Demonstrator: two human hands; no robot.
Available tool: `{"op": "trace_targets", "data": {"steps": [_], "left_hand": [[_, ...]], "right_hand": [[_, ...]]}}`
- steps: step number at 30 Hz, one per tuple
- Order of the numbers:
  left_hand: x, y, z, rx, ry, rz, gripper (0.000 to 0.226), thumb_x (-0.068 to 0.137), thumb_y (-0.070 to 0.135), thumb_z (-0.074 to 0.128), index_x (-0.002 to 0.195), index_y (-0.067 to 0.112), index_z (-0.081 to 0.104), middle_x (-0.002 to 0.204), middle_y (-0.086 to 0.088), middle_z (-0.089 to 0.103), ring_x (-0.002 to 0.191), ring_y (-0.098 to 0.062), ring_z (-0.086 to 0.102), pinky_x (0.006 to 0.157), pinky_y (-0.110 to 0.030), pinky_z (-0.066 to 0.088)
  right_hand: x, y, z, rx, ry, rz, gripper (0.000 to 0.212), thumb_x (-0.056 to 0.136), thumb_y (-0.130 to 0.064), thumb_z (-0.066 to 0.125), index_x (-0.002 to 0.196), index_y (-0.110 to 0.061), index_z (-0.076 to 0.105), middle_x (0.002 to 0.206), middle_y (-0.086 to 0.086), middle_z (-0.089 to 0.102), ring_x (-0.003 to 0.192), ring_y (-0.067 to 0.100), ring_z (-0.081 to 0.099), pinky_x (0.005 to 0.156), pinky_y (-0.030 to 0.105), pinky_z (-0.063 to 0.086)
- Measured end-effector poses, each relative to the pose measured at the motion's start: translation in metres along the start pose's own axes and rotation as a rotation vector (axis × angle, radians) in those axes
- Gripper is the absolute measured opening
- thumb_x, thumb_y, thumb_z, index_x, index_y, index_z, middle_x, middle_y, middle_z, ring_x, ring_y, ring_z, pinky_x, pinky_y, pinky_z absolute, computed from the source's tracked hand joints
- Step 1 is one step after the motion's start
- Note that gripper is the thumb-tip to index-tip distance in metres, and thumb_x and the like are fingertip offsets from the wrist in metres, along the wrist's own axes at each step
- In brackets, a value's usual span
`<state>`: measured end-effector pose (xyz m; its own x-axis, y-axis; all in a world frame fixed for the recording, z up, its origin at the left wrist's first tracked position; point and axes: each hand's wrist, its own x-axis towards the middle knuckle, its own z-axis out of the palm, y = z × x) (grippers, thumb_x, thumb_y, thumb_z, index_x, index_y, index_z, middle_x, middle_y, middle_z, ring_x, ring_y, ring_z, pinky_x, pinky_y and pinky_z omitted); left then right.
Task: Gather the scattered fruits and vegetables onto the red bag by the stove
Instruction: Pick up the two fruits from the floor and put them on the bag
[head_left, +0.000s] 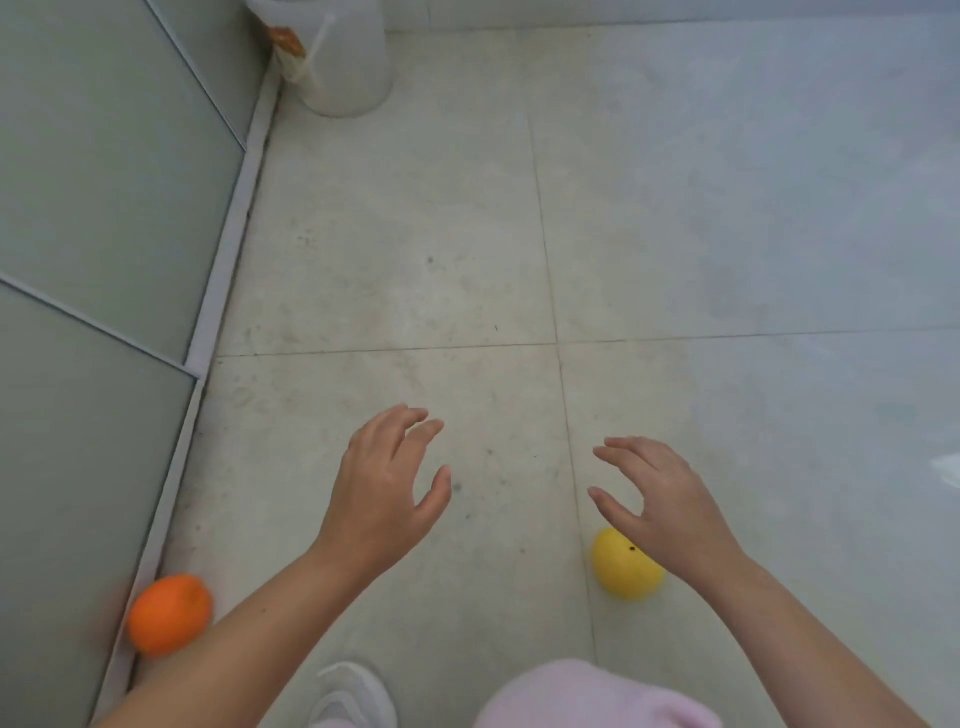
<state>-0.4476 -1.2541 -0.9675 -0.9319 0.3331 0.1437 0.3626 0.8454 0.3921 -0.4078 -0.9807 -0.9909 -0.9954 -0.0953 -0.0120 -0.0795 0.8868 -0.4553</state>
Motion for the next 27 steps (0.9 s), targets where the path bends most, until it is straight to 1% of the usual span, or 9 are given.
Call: {"op": "trace_targets", "data": {"steps": [4,7,10,14,16,21,24,27], "left_hand": [[-0.01,0.004,0.017,-0.034,-0.01,-0.034,0.042,0.081,0.033,0.048,0.108,0.005,0.062,0.111,-0.013,0.061,0.108,-0.031,0.054,0.091,-0.042,0.044],[-0.018,0.007,0.026,-0.037,-0.015,-0.022,0.04,0.08,0.031,0.048,0.108,0.005,0.063,0.11,-0.012,0.061,0.109,-0.025,0.049,0.092,-0.037,0.039],[-0.026,0.009,0.033,-0.049,-0.022,-0.027,0.04,0.08,0.032,0.048,0.107,0.006,0.063,0.109,-0.012,0.062,0.109,-0.023,0.046,0.092,-0.035,0.037],[-0.032,0.009,0.037,-0.05,-0.046,-0.032,0.041,0.08,0.033,0.048,0.108,0.006,0.063,0.11,-0.011,0.062,0.109,-0.021,0.046,0.092,-0.034,0.036],[-0.034,0.008,0.039,-0.055,-0.056,-0.053,0.042,0.081,0.034,0.047,0.109,0.007,0.062,0.111,-0.01,0.061,0.11,-0.021,0.046,0.092,-0.033,0.036],[-0.039,0.007,0.042,-0.063,-0.069,-0.106,0.042,0.081,0.035,0.046,0.109,0.008,0.062,0.111,-0.009,0.061,0.11,-0.021,0.047,0.091,-0.035,0.038],[-0.044,0.006,0.042,-0.064,-0.081,-0.129,0.042,0.081,0.036,0.045,0.108,0.009,0.062,0.111,-0.009,0.061,0.11,-0.021,0.047,0.091,-0.034,0.037],[-0.05,0.006,0.041,-0.047,-0.099,-0.147,0.043,0.081,0.037,0.045,0.109,0.01,0.062,0.111,-0.008,0.061,0.108,-0.026,0.054,0.09,-0.033,0.037]], "right_hand": [[-0.018,0.011,0.02,0.009,-0.072,0.064,0.05,0.075,-0.049,0.047,0.105,-0.013,0.065,0.107,0.006,0.066,0.101,0.025,0.059,0.088,0.038,0.046],[-0.029,0.019,0.031,0.009,-0.118,0.1,0.051,0.072,-0.05,0.052,0.106,-0.014,0.065,0.108,0.007,0.065,0.102,0.027,0.059,0.088,0.038,0.045],[-0.04,0.026,0.041,0.024,-0.167,0.135,0.052,0.069,-0.047,0.059,0.109,-0.015,0.064,0.112,0.007,0.063,0.105,0.027,0.057,0.088,0.036,0.043],[-0.051,0.031,0.054,0.035,-0.201,0.131,0.054,0.065,-0.038,0.075,0.112,-0.014,0.062,0.115,0.009,0.061,0.106,0.03,0.056,0.085,0.031,0.039],[-0.054,0.031,0.058,0.04,-0.206,0.13,0.056,0.065,-0.032,0.08,0.114,-0.014,0.061,0.118,0.009,0.059,0.11,0.029,0.053,0.085,0.03,0.04],[-0.057,0.031,0.069,0.027,-0.22,0.102,0.058,0.061,-0.032,0.082,0.113,-0.015,0.062,0.12,0.01,0.058,0.111,0.031,0.053,0.082,0.035,0.046],[-0.06,0.035,0.074,0.044,-0.239,0.144,0.06,0.065,-0.032,0.08,0.119,-0.017,0.058,0.128,0.009,0.052,0.118,0.029,0.045,0.085,0.036,0.045],[-0.067,0.037,0.078,0.068,-0.275,0.201,0.063,0.067,-0.031,0.077,0.124,-0.019,0.053,0.133,0.008,0.046,0.123,0.027,0.039,0.087,0.039,0.046]]}}
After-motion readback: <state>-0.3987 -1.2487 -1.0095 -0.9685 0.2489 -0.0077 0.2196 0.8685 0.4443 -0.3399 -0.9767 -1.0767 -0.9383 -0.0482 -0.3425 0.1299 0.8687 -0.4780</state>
